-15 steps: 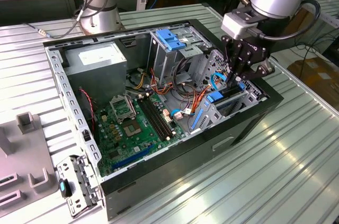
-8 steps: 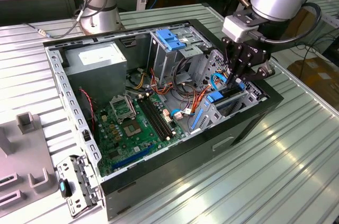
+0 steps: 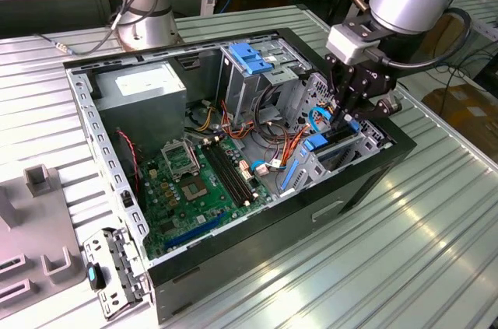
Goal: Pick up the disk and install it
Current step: 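Insert the second disk wire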
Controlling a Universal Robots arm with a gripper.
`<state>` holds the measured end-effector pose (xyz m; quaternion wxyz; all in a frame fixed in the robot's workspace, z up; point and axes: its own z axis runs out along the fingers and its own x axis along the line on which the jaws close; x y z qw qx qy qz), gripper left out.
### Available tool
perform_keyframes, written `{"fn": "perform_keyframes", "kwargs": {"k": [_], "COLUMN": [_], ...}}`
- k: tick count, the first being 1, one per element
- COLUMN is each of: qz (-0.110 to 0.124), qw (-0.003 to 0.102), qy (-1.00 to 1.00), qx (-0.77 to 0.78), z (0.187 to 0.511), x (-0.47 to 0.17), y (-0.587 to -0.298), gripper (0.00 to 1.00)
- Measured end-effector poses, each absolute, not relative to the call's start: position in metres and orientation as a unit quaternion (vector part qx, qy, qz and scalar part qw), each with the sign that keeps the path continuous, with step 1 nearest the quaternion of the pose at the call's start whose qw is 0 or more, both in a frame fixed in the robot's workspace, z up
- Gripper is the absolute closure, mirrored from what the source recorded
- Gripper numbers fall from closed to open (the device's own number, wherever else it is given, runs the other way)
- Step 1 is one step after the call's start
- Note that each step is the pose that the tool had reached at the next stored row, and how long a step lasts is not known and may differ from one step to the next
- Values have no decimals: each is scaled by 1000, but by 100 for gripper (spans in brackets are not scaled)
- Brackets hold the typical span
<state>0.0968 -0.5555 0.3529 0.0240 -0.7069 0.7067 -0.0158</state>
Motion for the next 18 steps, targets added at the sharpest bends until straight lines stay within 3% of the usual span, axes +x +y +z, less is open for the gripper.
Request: {"fn": "perform_keyframes", "kwargs": {"k": [18], "qz": [2], "qw": [42], "qy": [707], "qx": [-706], "z": [348], "x": [97], "y": [-566], "gripper": [84]}}
